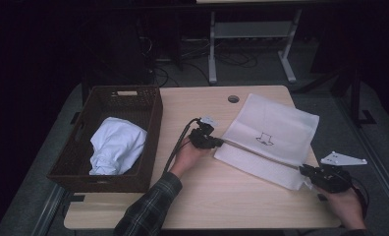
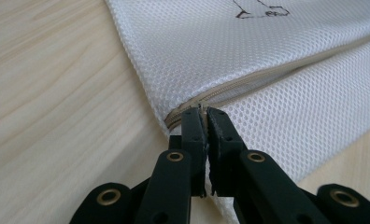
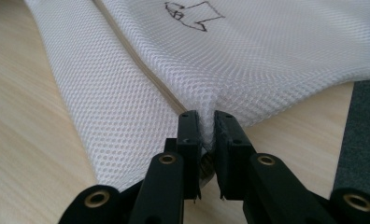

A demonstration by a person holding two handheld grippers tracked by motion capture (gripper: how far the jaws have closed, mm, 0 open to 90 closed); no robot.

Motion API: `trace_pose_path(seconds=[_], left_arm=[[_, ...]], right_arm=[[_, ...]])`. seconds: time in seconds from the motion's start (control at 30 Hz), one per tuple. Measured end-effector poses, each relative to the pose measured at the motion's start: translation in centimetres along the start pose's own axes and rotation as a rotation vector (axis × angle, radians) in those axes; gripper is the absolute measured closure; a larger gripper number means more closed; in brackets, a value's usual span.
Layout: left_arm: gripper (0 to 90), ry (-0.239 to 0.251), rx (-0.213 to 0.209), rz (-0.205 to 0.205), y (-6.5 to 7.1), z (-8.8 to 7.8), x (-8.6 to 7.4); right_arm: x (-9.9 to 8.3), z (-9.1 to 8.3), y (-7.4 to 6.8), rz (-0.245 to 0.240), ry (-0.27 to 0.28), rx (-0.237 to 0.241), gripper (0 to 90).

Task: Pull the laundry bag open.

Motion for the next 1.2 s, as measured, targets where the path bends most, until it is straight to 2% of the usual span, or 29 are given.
trace_pose_path(seconds=[0.2, 0.3, 0.37, 0.4, 0.53, 0.73, 0.83, 0.97, 1.0, 1.07, 1.2], left_arm=[[84.7, -0.008, -0.013, 0.001, 0.0, 1.2, 0.3], [79.7, -0.009, -0.016, 0.007, 0.0, 1.4, 0.4], [70.1, 0.006, -0.025, 0.006, 0.1, 1.3, 0.4], [64.7, 0.007, -0.016, 0.015, 0.1, 1.2, 0.4], [43.5, 0.016, 0.004, 0.035, 0.2, 0.4, 0.3], [24.1, 0.019, 0.03, 0.049, 0.5, -1.4, -0.2], [16.8, 0.025, 0.053, 0.062, 0.8, -2.4, -0.8], [14.7, 0.036, 0.056, 0.056, 1.1, -3.3, -1.5], [14.7, 0.041, 0.059, 0.059, 1.5, -4.1, -2.2], [14.6, 0.041, 0.059, 0.058, 2.0, -4.6, -2.7], [14.6, 0.036, 0.071, 0.06, 2.9, -5.7, -3.8]], right_arm=[[-0.6, 0.2, 0.4, 0.015, -0.06, -0.003, 78.1], [-0.8, 0.5, 0.3, 0.013, -0.083, -0.005, 75.6], [-0.9, 0.6, 0.3, 0.006, -0.078, -0.009, 69.7], [-0.8, 0.5, 0.3, 0.005, -0.064, -0.023, 65.8], [-0.5, 0.1, -0.1, 0.006, -0.025, -0.023, 49.8], [-0.1, 0.3, -1.0, -0.022, -0.001, 0.009, 30.9], [0.1, 0.3, -1.6, -0.053, 0.01, 0.029, 27.5], [0.3, 0.4, -2.3, -0.071, 0.015, 0.045, 25.5], [0.3, 0.5, -2.4, -0.078, 0.016, 0.049, 25.4], [0.5, 0.6, -3.1, -0.093, 0.022, 0.068, 23.9], [0.6, 0.8, -3.8, -0.12, 0.021, 0.076, 22.2]])
Point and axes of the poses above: each handheld gripper's, and its own axes: z roughly forward along the jaws, x roughly out of its top, y roughly to its right, the point moved 2 cm from there along z, roughly forward along the jaws, and after that the axes turned 9 degrees about z, right-handed, at the moved point
